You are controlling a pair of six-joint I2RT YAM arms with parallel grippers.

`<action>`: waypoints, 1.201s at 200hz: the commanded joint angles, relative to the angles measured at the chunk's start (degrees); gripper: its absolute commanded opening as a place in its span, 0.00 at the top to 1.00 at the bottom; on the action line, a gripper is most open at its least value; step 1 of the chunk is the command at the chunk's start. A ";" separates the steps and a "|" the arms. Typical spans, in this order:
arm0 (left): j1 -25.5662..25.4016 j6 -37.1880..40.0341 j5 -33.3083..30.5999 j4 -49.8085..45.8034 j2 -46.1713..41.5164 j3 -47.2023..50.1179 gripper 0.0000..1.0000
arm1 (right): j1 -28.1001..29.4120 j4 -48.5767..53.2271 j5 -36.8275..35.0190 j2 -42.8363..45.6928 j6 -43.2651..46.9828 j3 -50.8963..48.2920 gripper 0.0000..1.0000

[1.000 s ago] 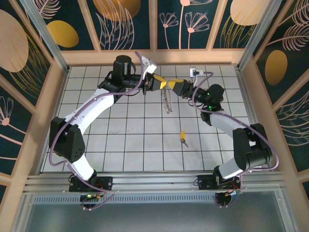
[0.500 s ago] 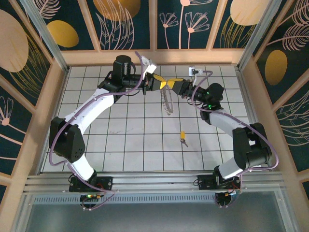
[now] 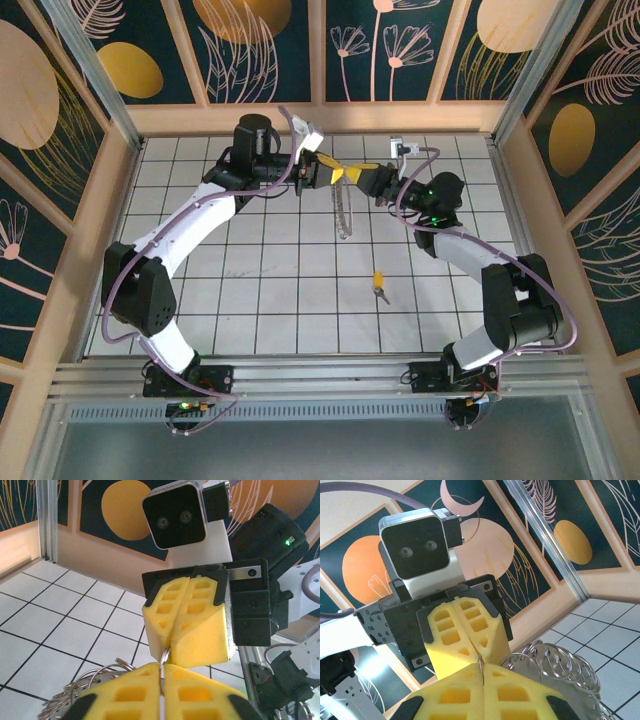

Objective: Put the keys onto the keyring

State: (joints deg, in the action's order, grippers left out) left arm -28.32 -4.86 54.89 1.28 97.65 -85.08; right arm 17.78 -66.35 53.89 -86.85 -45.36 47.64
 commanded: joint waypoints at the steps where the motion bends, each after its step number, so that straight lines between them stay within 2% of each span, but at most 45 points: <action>1: -0.02 -0.99 -1.55 3.16 -3.33 -0.24 0.78 | -0.38 -1.29 0.47 0.76 1.34 2.00 1.00; 25: 1.02 -5.30 -2.67 8.64 -5.45 3.25 0.69 | -1.14 -3.53 0.52 1.23 0.70 2.35 1.00; 56: 2.38 -14.59 -5.12 20.33 -7.54 9.46 0.68 | -1.65 -8.15 -0.16 1.56 -0.96 2.36 1.00; 114: 2.44 -30.00 -4.14 37.21 -5.08 13.36 0.69 | -1.53 -18.05 -4.23 -0.23 -6.13 3.62 1.00; 206: 0.28 -38.87 -3.20 48.98 -1.73 13.10 0.70 | -0.37 -31.07 -10.62 -7.60 -14.98 7.29 1.00; 240: -0.03 -40.97 -3.99 51.96 -0.45 12.75 0.70 | 0.80 -31.45 -10.89 -9.16 -15.37 8.34 1.00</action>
State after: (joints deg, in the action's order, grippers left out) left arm -28.10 -42.89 50.92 47.55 95.79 -71.92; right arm 17.50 -88.60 44.49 -95.68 -58.96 53.36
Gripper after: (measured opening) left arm 0.303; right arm 0.046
